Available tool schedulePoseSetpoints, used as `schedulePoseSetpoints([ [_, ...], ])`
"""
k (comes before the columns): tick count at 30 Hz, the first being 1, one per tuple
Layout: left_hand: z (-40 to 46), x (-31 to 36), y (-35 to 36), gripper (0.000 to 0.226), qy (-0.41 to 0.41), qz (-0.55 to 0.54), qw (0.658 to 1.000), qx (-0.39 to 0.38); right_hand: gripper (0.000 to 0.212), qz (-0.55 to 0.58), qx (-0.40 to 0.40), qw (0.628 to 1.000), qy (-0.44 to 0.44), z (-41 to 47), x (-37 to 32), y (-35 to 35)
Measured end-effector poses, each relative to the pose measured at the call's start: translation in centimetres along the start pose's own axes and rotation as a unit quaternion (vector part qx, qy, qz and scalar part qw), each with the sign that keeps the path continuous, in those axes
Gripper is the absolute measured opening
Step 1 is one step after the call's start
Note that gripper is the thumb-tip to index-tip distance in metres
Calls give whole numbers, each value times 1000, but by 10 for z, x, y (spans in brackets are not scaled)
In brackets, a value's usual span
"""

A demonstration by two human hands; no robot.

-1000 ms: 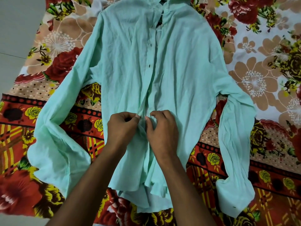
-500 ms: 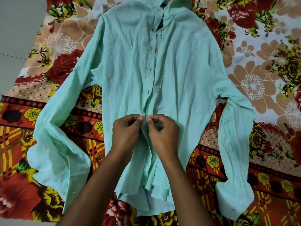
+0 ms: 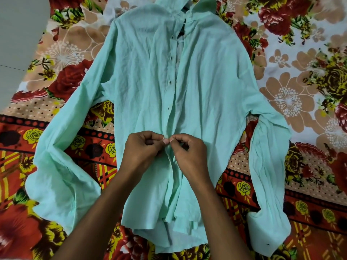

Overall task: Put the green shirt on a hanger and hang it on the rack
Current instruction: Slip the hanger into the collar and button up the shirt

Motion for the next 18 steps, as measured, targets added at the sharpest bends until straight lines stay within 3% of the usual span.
schedulePoseSetpoints([
  [3, 2, 1, 0, 9, 32, 54, 998, 12, 16, -8, -22, 1000, -3, 0, 1, -1],
  [7, -5, 10, 2, 10, 141, 157, 976, 49, 31, 11, -52, 999, -7, -4, -4, 1],
  [10, -10, 13, 7, 12, 176, 175, 968, 38, 20, 2, -40, 999, -33, -3, -4, 1],
  [13, -12, 12, 7, 12, 154, 166, 974, 9, 19, -10, -27, 999, -30, 2, -1, -1],
  [18, -7, 9, 2, 6, 110, 113, 987, 35, 20, -34, -50, 996, -66, -2, 0, -3],
])
Point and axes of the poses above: each hand's wrist, its own z-axis towards the middle knuckle, its own y-axis out of the palm, x = y × z, the point moved 3 cm from there along z, towards the middle knuckle, and after that the axes turned 10 degrees about x, right-handed, at the moved point
